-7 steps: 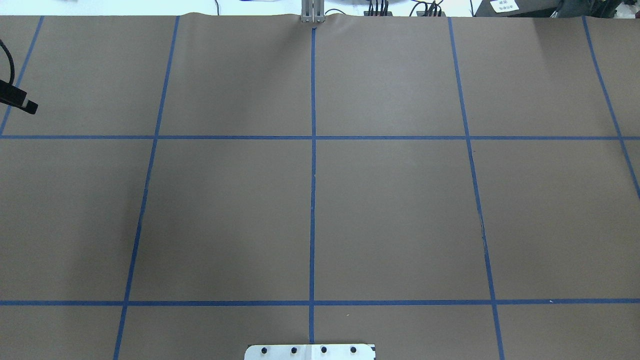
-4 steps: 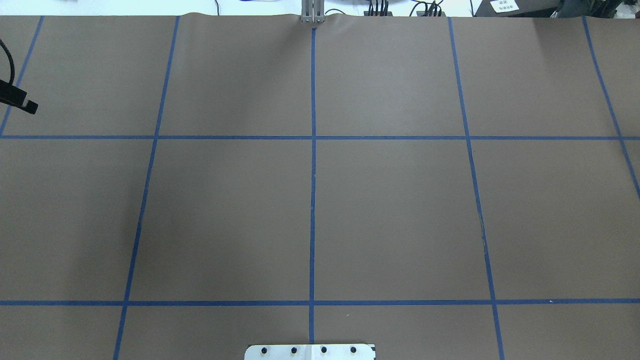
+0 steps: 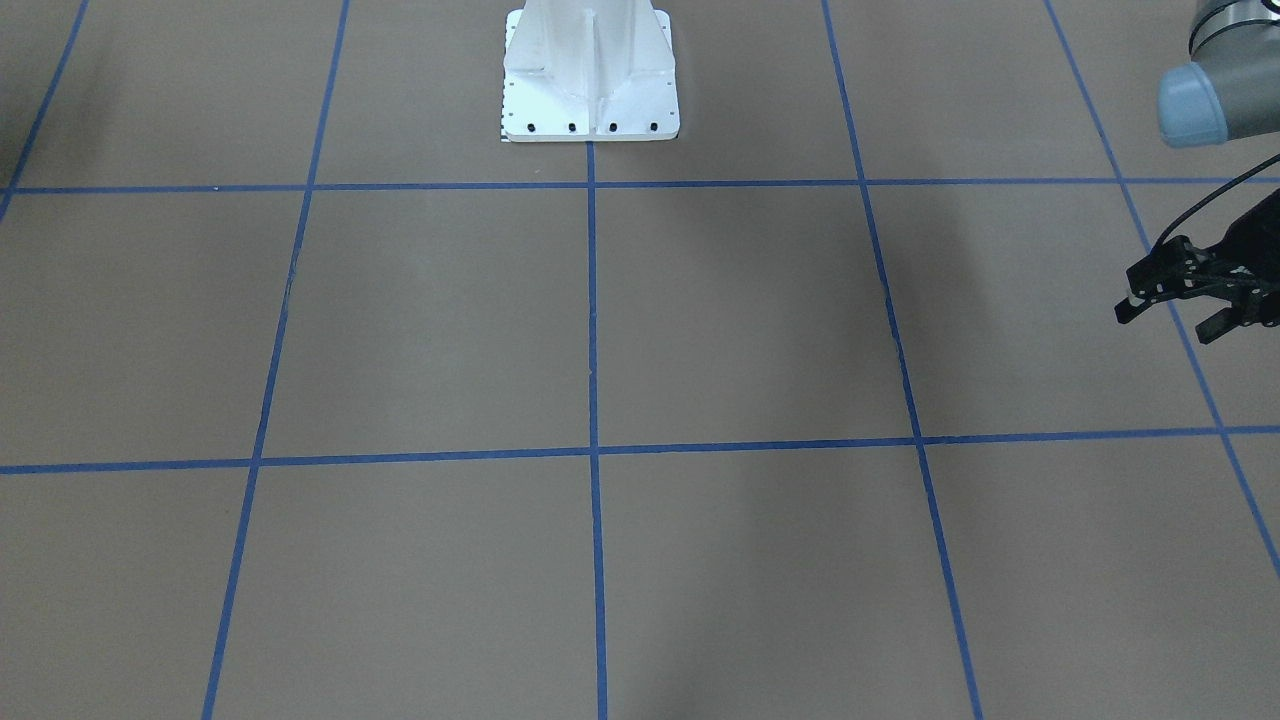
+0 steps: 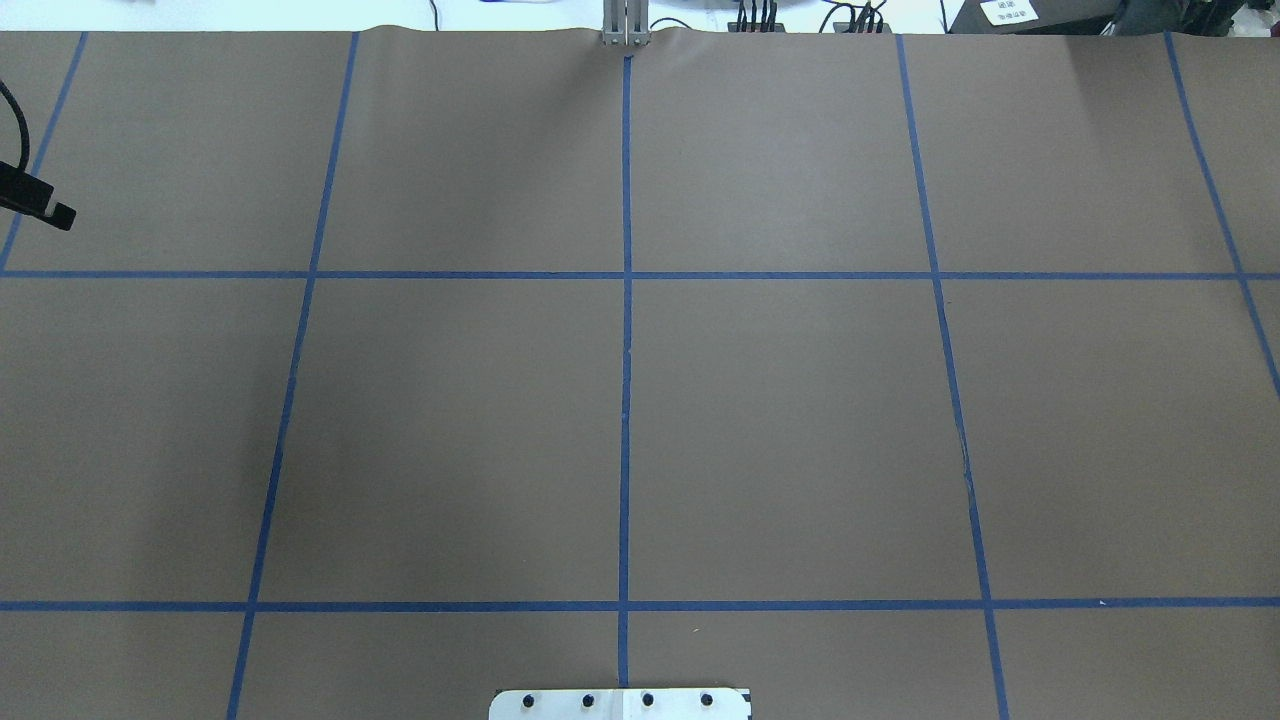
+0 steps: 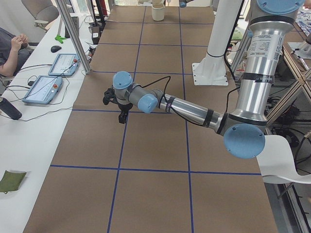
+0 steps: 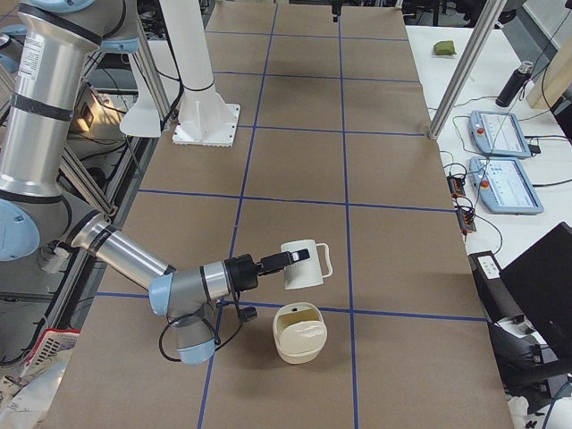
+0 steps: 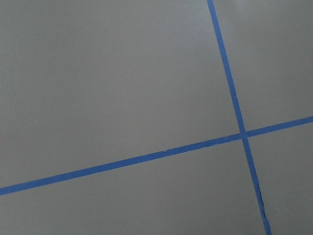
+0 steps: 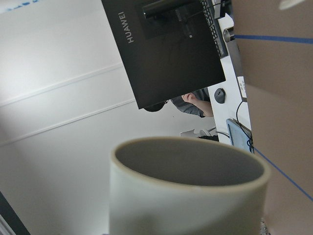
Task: Left arm hands cup to right arm to dump lemon
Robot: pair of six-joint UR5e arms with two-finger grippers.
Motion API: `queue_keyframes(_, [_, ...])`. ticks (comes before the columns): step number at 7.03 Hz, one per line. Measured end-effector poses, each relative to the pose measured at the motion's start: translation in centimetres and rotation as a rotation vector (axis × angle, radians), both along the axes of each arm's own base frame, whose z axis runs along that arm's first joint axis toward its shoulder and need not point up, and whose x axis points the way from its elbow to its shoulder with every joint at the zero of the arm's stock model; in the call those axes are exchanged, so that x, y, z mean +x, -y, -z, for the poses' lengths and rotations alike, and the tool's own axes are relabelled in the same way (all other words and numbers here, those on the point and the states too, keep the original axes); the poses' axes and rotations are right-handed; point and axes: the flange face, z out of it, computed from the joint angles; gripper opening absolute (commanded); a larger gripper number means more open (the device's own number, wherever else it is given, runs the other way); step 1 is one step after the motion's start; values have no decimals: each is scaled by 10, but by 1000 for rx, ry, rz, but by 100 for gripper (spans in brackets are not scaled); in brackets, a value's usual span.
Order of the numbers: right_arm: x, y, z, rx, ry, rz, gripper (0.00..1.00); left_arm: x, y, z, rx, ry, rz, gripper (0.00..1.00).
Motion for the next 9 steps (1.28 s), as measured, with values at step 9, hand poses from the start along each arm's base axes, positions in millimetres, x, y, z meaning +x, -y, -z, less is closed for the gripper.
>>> queue_keyframes(9, [-113, 171, 176, 489, -1083, 226, 27, 3, -9, 6, -74, -26, 43, 100])
